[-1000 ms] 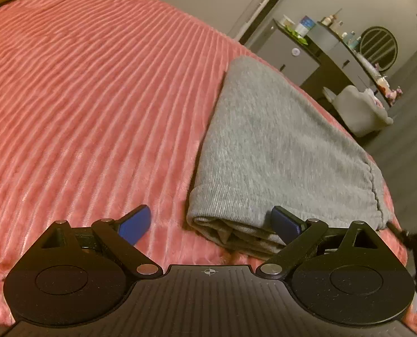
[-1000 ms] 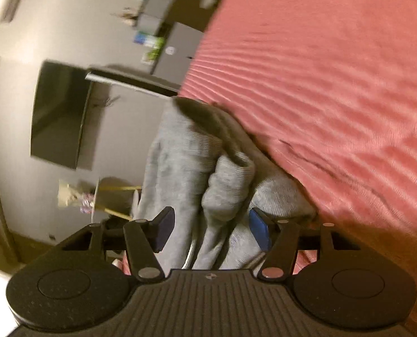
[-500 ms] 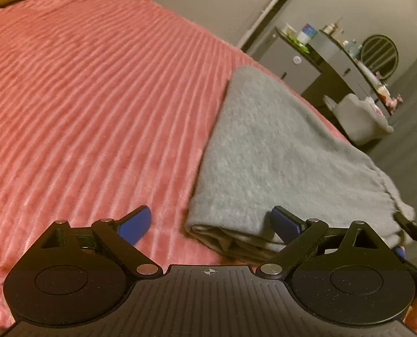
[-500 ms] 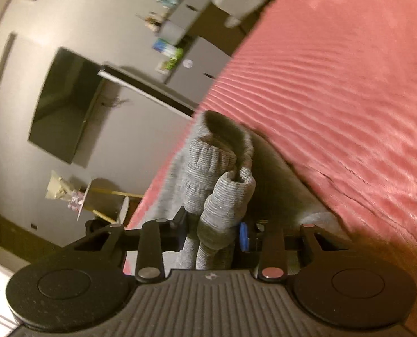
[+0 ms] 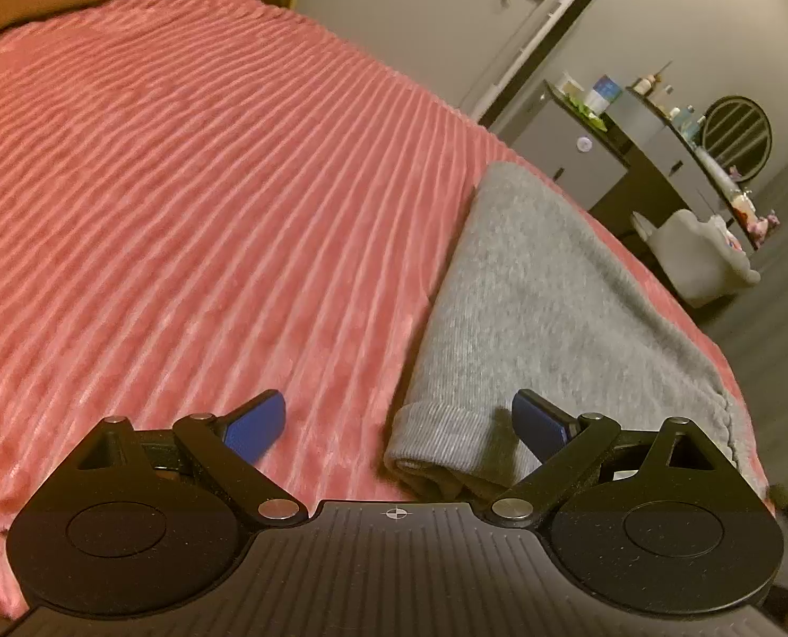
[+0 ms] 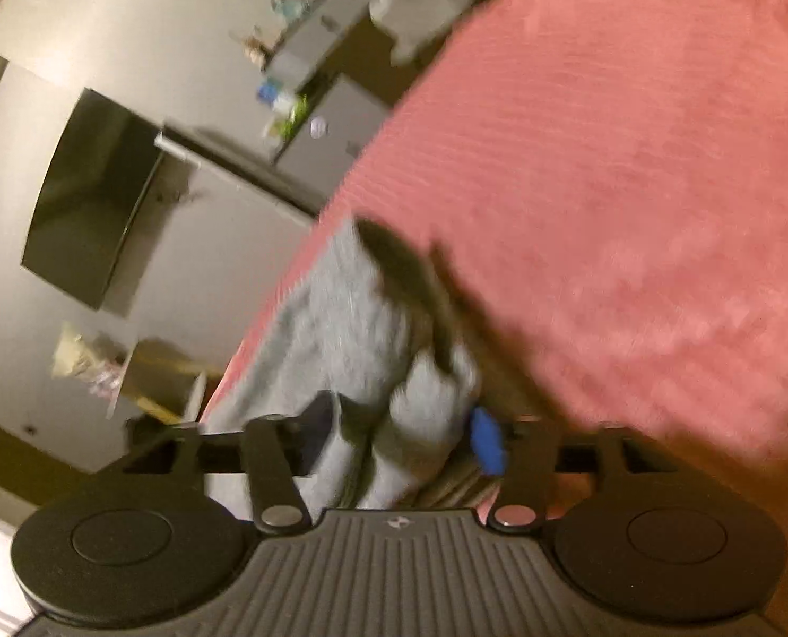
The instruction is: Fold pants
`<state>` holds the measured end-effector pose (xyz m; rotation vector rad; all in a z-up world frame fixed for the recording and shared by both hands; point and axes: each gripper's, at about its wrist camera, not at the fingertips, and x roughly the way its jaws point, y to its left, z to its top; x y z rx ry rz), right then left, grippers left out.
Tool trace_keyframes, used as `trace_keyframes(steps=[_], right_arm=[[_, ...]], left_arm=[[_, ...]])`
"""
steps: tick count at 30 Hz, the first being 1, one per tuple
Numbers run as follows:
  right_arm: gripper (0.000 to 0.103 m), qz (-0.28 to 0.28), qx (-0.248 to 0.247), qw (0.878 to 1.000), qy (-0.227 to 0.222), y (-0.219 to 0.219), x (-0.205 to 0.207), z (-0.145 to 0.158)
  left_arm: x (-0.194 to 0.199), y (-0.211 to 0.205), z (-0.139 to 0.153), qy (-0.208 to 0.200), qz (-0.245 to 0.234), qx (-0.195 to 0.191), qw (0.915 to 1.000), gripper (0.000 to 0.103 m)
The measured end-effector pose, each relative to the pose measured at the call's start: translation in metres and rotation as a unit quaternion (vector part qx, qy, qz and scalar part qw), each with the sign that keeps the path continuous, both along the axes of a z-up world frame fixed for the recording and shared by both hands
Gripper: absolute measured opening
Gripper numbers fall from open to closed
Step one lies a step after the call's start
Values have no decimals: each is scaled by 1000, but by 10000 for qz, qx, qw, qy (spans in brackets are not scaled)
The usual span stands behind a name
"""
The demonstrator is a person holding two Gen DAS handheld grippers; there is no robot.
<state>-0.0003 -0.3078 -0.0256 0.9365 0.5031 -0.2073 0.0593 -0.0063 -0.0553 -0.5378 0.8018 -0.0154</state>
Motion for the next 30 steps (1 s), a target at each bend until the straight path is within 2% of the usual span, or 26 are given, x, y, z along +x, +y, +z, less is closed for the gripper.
trace_keyframes(steps=[2,4,5,6,8,10,13,15,19,21,23,26,30], right_arm=[[68,104,-387,9990,-203,3,-4,16],[62,310,-750,9960,-385,14,-7,29],[52,403,-948,9936,-458,21,-8,34],[47,491,-1135,9910,-513,28,-8,37],[46,873,-1335,9852,-635,41,-3,36],[45,1383,-1270,9798,-686,50,7,27],[45,1541,-1368,9785,-75,53,25,3],[37,1580,-1295,9789,93,48,30,-11],[40,1737,-1650,9709,-17,53,26,-10],[46,1801,-1925,9646,-90,60,22,-10],[47,1851,-2173,9584,-57,69,17,-9],[58,1961,-2292,9534,28,75,17,-9],[59,2054,-2491,9464,99,82,17,-10]], left_arm=[[-1,-3,1,-116,-59,88,9999,97],[-2,-7,6,-301,-171,186,9992,97],[-3,-10,8,-398,-232,225,9987,97],[-3,-11,9,-458,-281,240,9983,97],[-3,-14,9,-537,-435,214,9974,97],[1,-17,8,-495,-539,251,9970,97],[11,-23,0,-57,-526,586,9969,97],[15,-26,-5,62,-540,661,9963,98],[12,-35,-3,-20,-576,981,9935,100],[11,-37,-2,-18,-576,1074,9925,101],[11,-39,-2,15,-567,1108,9922,101],[8,-36,-2,76,-532,1117,9923,102],[7,-36,-1,115,-508,1197,9914,103]])
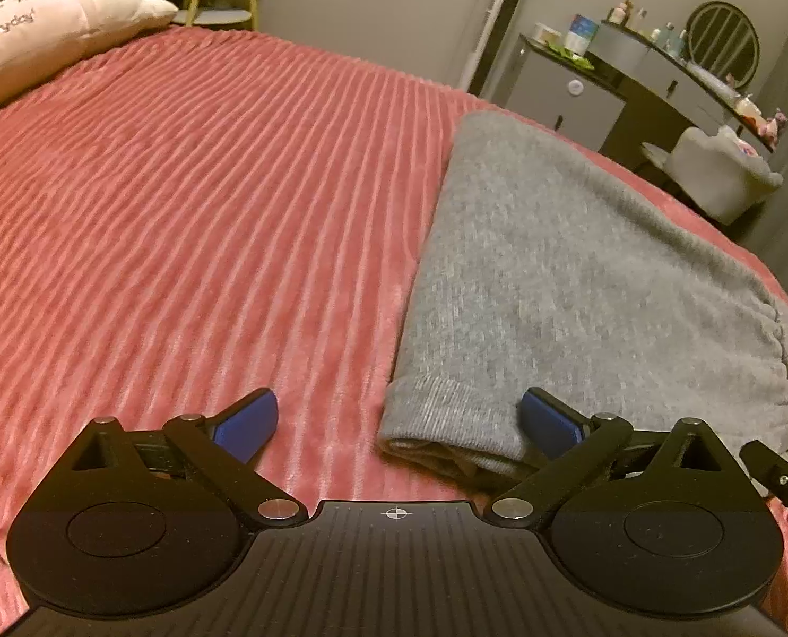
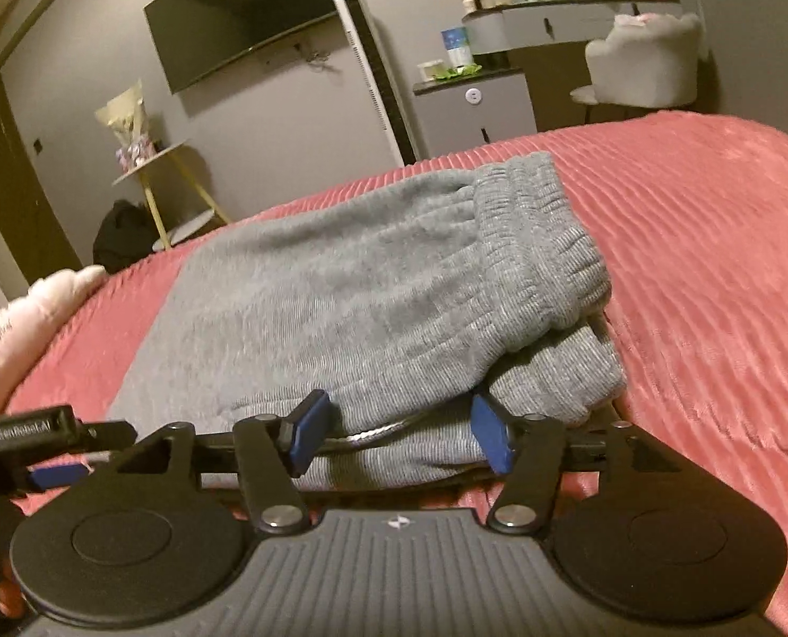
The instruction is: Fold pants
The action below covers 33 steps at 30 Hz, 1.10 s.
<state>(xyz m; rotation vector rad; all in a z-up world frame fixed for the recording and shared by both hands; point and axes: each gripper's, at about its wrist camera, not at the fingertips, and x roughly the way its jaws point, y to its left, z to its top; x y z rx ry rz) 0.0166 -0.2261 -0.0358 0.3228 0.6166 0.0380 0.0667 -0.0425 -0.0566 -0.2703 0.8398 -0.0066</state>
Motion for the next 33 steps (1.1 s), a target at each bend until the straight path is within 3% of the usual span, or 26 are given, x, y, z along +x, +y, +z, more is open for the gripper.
trace_keyframes(steps=[4,7,8,9,10,12,14,18,23,27,30,33], right_arm=[[59,-43,-8,10000,64,-1,-4,7],[60,-70,-317,9994,108,6,-13,14],[68,-83,-424,9990,138,8,-14,15],[91,-216,-535,9981,198,10,-18,15],[95,-319,-546,9978,197,10,-21,15],[96,-299,28,9993,227,-1,-24,15],[96,-479,909,9941,339,-16,-27,9],[96,-839,2264,9684,618,-43,-31,-10],[96,-799,3750,9226,431,-61,-32,-30],[96,-1018,4656,8785,325,-71,-32,-49],[96,-1149,4952,8611,101,-78,-35,-57],[98,-1071,5244,8446,-141,-81,-32,-61]], left_arm=[[-4,2,2,4,134,154,9998,103],[-9,4,8,-42,249,173,9995,102],[-11,5,9,-62,221,119,9997,102],[-12,7,11,-80,187,56,9998,102],[-14,8,12,-89,140,-35,9999,102],[-16,11,12,1,26,-237,9997,102],[-14,15,11,166,-181,-630,9977,102],[-7,24,-2,626,-394,-1350,9881,102],[0,37,-10,600,-311,-2041,9766,102],[3,41,-24,880,-548,-3112,9447,102],[4,45,-34,885,-388,-3411,9350,102],[12,48,-46,975,-85,-3873,9168,102]])
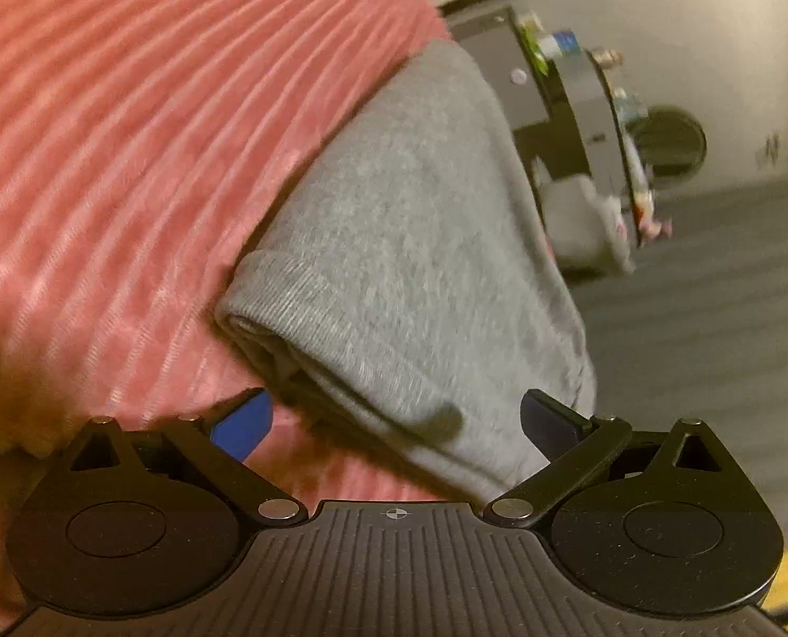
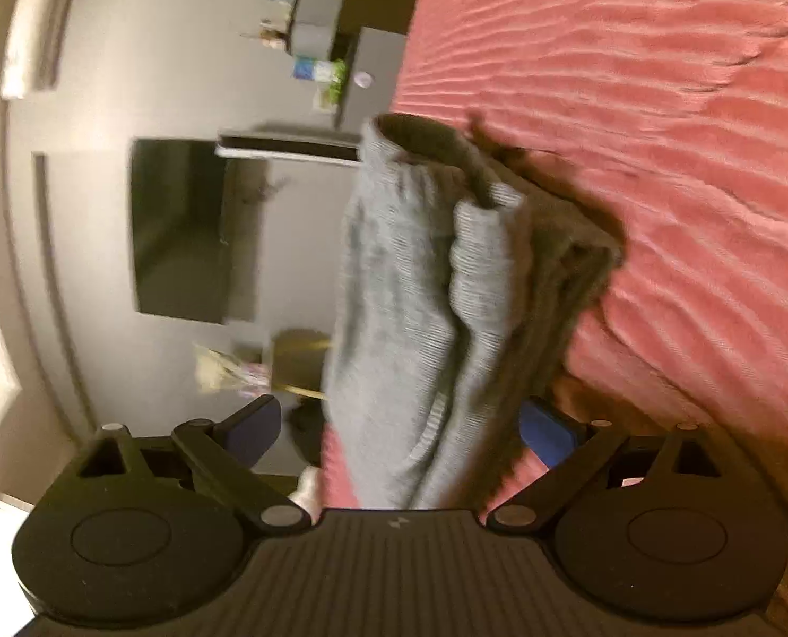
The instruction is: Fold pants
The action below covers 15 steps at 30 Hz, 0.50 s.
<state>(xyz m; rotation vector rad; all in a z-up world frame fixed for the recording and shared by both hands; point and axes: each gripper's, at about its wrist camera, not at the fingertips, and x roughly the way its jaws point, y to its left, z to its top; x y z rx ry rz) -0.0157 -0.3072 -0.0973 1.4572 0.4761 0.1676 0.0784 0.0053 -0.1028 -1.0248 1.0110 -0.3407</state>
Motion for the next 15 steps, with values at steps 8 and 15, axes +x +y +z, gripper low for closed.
trace_keyframes(steps=[8,15], right_arm=[[98,-762,9,9967,278,-23,9,-8],[98,-1226,140,9918,324,-37,0,-8]], left_arm=[[-7,30,-9,-32,956,-318,9949,95],[-13,29,-2,-165,740,-294,9967,96]])
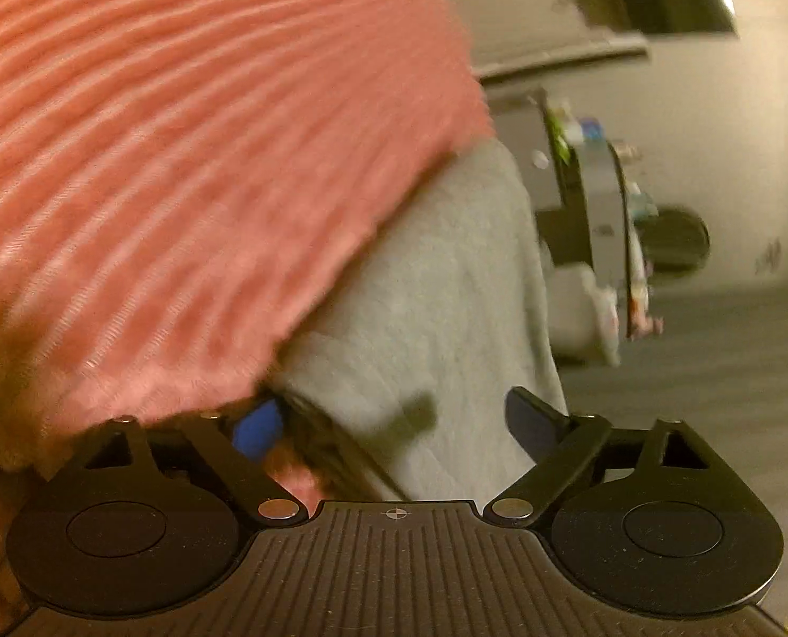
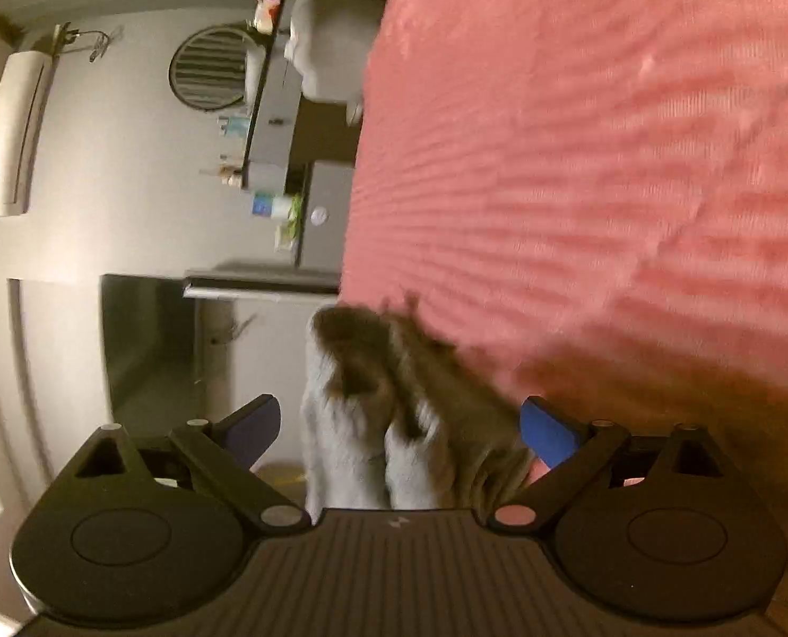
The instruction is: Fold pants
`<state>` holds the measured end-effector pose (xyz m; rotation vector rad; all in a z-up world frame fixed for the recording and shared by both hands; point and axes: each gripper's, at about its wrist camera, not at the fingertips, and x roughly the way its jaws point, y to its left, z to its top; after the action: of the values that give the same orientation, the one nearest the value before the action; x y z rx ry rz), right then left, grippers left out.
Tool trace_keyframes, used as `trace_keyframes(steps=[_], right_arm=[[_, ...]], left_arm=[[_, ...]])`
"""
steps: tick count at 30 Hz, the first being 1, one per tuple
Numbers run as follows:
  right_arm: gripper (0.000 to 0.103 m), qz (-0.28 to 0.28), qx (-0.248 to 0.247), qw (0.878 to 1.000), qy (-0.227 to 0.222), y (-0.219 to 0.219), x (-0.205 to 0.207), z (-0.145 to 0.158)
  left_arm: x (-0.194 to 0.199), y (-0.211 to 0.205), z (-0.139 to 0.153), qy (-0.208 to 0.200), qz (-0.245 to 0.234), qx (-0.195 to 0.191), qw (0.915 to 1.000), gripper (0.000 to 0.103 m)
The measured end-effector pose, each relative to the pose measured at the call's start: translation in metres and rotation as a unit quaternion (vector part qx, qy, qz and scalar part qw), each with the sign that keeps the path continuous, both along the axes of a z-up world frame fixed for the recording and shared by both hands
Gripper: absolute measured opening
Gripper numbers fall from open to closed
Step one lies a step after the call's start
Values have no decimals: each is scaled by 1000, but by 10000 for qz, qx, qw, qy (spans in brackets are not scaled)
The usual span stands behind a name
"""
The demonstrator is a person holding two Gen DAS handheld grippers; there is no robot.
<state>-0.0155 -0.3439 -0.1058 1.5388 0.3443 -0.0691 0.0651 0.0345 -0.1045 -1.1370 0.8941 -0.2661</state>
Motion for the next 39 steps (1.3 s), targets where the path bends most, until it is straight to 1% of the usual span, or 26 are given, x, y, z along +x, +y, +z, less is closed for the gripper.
trace_keyframes(steps=[2,4,5,7,9,10,11,12,14,16,18,20,22,24,26,28,29,30,31,32,33,34,36,37,38,39], right_arm=[[99,511,95,9986,-129,13,10,0],[99,958,26,9954,-89,24,23,1],[99,1075,-48,9942,-11,28,28,1],[99,1116,-226,9934,113,29,31,1],[99,1089,-187,9938,117,28,31,1],[99,1058,-138,9942,110,26,29,1],[99,1044,-104,9944,113,26,29,2],[99,1055,-112,9943,133,28,24,1],[99,1120,-186,9933,194,28,25,1],[99,1138,-222,9930,217,26,28,2],[99,776,-275,9965,159,15,25,3],[99,117,-577,9980,222,1,9,8],[99,-199,-737,9956,547,-11,2,10],[99,-137,-800,9946,649,-11,2,12],[99,170,-1218,9889,834,-1,9,22],[99,639,-1857,9753,1010,15,17,33],[99,910,-2164,9653,1146,23,23,37],[99,1201,-2457,9527,1325,31,27,39],[99,1488,-2801,9361,1524,40,32,41],[99,1702,-3301,9137,1647,51,36,45],[99,1769,-3619,8987,1733,60,37,49],[99,1770,-3916,8820,1934,67,37,53],[99,1662,-4355,8535,2329,79,36,58],[99,1628,-4509,8439,2407,83,33,61],[99,1608,-4600,8398,2393,87,30,65],[99,1619,-4688,8365,2327,93,26,69]], left_arm=[[1,-9,4,-157,-252,-95,9995,97],[5,-12,0,-77,-380,-318,9987,97],[7,-12,-4,-22,-374,-462,9982,97],[7,-8,-11,55,-261,-706,9972,97],[4,-4,-15,-3,-265,-1111,9935,97],[3,-3,-16,-52,-287,-1206,9923,98],[2,-3,-15,-82,-261,-1129,9932,98],[2,-4,-14,-83,-196,-948,9953,98],[1,-1,-14,-23,114,-636,9979,98],[-1,8,-14,-4,429,-662,9969,94],[-4,17,-16,42,672,-659,9956,86],[-4,18,-17,101,670,-679,9954,85],[-1,14,-12,67,568,-476,9972,85],[1,9,-6,2,368,-190,9991,89],[2,1,2,-83,257,83,9996,95],[-1,-3,13,-98,248,600,9978,98],[-4,-5,19,-116,309,1029,9941,98],[-8,-9,29,-187,414,1566,9866,100],[-11,-12,36,-260,503,1979,9786,101],[-15,-15,42,-328,564,2352,9698,101],[-16,-21,49,-397,567,2696,9605,102],[-18,-27,53,-455,516,2976,9522,102],[-21,-41,61,-533,229,3490,9353,102],[-22,-48,63,-532,78,3710,9271,103],[-23,-55,65,-543,-79,3950,9170,103],[-26,-65,68,-609,-252,4234,9036,103]])
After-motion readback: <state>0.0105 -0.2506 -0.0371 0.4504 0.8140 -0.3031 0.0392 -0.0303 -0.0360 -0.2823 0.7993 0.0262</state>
